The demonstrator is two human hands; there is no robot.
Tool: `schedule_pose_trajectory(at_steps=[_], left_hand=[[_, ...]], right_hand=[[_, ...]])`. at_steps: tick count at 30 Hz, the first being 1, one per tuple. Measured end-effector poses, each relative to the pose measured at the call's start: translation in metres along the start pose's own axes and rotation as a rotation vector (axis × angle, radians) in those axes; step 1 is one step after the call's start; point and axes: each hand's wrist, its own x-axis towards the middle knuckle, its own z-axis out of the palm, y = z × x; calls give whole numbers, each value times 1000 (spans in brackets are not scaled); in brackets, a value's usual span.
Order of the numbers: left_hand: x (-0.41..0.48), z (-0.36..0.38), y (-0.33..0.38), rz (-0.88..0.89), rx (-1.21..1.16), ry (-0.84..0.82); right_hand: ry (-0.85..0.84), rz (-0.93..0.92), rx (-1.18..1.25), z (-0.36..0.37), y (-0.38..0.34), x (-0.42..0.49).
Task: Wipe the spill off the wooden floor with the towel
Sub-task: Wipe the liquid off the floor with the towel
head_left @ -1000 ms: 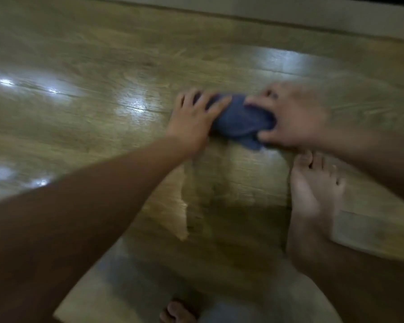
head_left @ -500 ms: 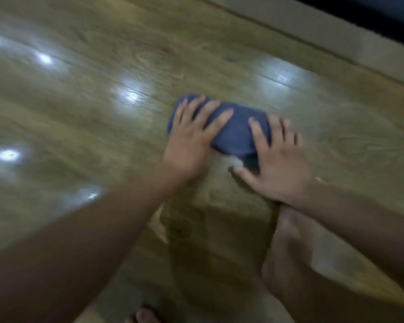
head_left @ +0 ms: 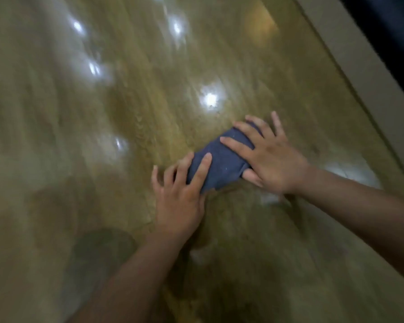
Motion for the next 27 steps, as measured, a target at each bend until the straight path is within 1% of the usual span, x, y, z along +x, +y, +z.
schedule_pose_trajectory(at_steps=[2, 5, 8, 11, 12, 14, 16, 18, 19, 21, 24, 27], left_hand=[[24, 1, -27, -83, 4, 37], [71, -4, -76, -167, 38, 2], [133, -14, -130, -242, 75, -83], [166, -19, -154, -259, -16, -133], [165, -18, -153, -252, -57, -103], [137, -14, -137, -261, -135, 10], [94, -8, -106, -257, -237, 107], [47, -3, -78, -227, -309, 137], [30, -1, -70, -191, -305, 138], [18, 6, -66, -148, -253, 120], [30, 10, -68, -158, -209, 77], [44, 12, -75, -126, -202, 82]], right_hand=[[-37, -49, -11, -13, 2, 52], [-48, -54, -2, -28, 1, 132], [-18, 25, 23, -38, -3, 204], [1, 138, 53, -43, -11, 235], [27, 164, 65, -44, -16, 234], [97, 205, 116, -41, -31, 215], [198, 222, 188, -30, -45, 171], [256, 202, 213, -13, -60, 114], [261, 197, 206, -5, -67, 91], [233, 203, 179, 4, -72, 72], [145, 210, 123, 2, -65, 85], [66, 118, 91, -5, -47, 104]])
